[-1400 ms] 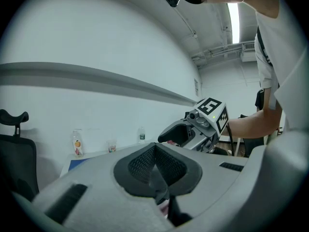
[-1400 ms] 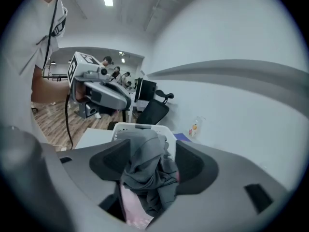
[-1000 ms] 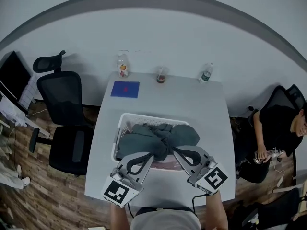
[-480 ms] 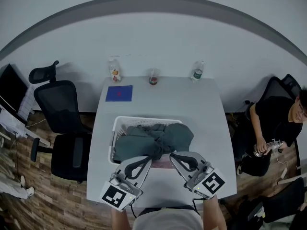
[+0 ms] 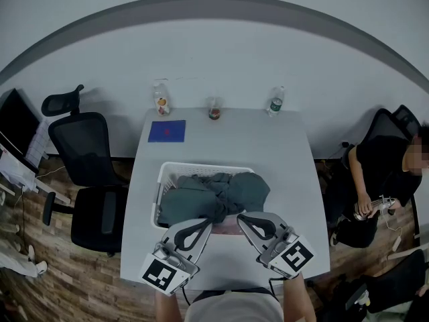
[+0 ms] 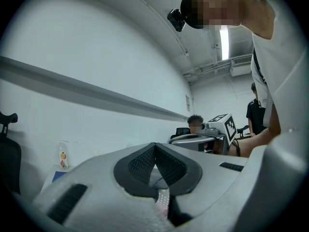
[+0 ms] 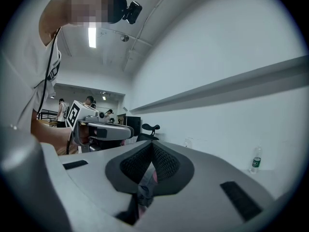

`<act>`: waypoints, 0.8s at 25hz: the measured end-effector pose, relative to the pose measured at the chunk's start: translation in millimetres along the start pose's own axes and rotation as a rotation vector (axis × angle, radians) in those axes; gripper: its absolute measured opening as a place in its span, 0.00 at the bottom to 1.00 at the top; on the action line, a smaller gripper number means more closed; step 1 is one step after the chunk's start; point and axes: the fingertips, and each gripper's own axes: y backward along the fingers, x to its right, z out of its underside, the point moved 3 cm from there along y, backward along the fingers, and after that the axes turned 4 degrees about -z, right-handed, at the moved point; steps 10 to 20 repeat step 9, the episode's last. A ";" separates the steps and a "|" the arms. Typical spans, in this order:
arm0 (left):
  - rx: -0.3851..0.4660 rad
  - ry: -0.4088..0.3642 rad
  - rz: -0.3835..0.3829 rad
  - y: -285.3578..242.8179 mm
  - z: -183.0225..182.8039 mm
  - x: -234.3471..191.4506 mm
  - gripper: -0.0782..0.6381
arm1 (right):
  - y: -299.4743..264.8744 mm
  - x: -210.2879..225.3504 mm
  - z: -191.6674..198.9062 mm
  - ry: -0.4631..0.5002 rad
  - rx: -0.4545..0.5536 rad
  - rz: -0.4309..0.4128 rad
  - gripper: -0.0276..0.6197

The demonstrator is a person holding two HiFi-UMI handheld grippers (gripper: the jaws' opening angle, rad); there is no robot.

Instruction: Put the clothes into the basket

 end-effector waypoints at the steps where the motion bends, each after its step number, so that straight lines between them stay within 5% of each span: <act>1: -0.004 0.005 0.000 0.3 -0.2 0.5 0.12 | 0.0 -0.3 0.1 0.001 -0.001 0.000 0.05; 20: 0.011 -0.014 0.005 3.5 -0.5 4.3 0.12 | 2.2 -5.4 2.9 0.004 -0.003 0.006 0.05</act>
